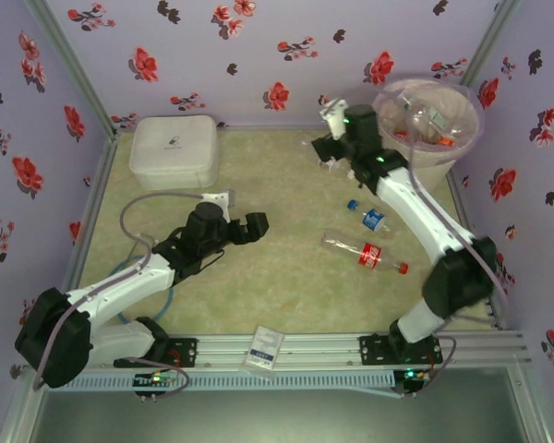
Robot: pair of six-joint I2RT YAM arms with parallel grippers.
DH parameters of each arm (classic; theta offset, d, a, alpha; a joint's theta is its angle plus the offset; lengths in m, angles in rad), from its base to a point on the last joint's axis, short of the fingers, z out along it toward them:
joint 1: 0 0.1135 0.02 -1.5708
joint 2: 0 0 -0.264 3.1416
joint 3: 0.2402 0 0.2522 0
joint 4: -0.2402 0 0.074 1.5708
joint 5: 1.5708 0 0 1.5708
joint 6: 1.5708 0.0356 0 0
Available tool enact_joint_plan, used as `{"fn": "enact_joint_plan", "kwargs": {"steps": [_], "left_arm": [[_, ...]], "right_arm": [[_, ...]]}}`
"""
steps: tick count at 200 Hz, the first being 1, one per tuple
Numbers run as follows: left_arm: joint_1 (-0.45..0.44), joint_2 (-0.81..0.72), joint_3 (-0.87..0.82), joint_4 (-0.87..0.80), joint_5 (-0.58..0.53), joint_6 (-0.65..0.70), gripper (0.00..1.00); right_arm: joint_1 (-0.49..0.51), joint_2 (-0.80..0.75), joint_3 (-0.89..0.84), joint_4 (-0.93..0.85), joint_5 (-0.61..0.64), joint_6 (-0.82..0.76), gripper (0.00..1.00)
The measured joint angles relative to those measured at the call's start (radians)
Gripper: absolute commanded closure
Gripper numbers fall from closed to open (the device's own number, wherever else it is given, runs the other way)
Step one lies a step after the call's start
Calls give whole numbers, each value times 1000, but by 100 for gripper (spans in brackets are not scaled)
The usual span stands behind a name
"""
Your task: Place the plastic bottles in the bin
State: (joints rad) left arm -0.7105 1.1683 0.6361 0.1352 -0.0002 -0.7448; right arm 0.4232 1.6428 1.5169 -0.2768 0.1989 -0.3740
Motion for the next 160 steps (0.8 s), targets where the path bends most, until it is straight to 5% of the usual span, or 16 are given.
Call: {"fn": "enact_joint_plan", "kwargs": {"steps": [73,160], "left_arm": [[17,-68,-31,9,-4,-35,0],[22,-118,-84,29,-8,-41,0]], "right_arm": [[18,565,440,-153,79,-73,1],[-11,942,868,-286,69,-90,3]]}}
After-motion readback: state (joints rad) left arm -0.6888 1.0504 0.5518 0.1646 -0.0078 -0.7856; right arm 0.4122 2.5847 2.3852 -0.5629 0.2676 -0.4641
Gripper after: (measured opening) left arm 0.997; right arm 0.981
